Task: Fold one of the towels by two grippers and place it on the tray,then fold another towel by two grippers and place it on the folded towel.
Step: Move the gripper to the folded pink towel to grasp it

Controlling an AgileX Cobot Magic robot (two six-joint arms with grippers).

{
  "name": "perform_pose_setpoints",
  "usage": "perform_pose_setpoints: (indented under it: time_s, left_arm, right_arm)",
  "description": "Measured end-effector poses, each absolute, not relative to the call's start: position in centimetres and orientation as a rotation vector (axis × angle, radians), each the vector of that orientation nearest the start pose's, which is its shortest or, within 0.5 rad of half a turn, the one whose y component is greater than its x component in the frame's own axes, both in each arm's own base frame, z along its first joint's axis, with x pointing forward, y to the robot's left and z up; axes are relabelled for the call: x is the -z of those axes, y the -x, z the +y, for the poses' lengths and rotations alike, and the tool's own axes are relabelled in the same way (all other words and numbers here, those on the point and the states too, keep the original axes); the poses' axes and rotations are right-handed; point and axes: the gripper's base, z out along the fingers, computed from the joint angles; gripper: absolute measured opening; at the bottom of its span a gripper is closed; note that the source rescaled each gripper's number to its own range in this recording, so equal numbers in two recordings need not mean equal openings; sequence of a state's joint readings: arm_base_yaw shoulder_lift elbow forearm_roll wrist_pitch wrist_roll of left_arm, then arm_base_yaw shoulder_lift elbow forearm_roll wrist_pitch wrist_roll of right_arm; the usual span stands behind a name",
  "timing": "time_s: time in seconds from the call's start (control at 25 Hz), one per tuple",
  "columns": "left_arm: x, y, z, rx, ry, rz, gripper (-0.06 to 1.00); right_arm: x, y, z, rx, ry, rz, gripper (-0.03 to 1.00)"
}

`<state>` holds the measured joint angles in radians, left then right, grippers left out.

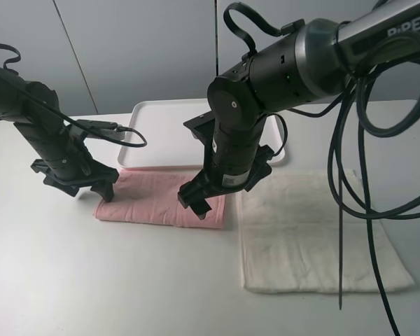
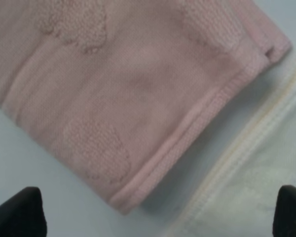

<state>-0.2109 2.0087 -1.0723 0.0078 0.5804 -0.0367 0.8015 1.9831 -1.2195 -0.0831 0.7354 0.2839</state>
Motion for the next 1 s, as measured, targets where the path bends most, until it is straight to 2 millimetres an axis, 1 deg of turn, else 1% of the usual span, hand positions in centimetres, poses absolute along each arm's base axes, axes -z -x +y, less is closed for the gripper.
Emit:
perform_pose_setpoints:
  time_s: [0.16, 0.36, 0.6, 0.76, 0.88, 1.0]
  left_arm:
    - [-9.4, -34.4, -7.3, 0.020, -0.255, 2.999, 0.93]
    - [-9.3, -34.4, -7.3, 0.025, -0.242, 3.004, 0.93]
    - [-9.3, -34.4, -7.3, 0.025, -0.239, 3.004, 0.93]
    - [-9.3, -34.4, -7.3, 0.026, -0.236, 3.005, 0.93]
    - [-9.3, -34.3, -7.3, 0.025, -0.236, 3.008, 0.93]
    - [-9.3, -34.3, -7.3, 0.024, -0.237, 3.010, 0.93]
  right_arm:
    - [-13.7, -26.2, 26.5, -0.064, 0.828, 2.864, 0.99]
    - [-13.7, -26.0, 26.6, -0.094, 0.798, 2.884, 0.99]
    - [-13.9, -26.1, 27.2, -0.175, 0.664, 2.903, 0.99]
    - [-14.6, -27.0, 27.5, -0.217, 0.582, 2.895, 0.99]
    - [-14.1, -28.1, 27.3, -0.262, 0.476, 2.936, 0.99]
    - [-12.7, -28.8, 26.9, -0.288, 0.402, 2.997, 0.99]
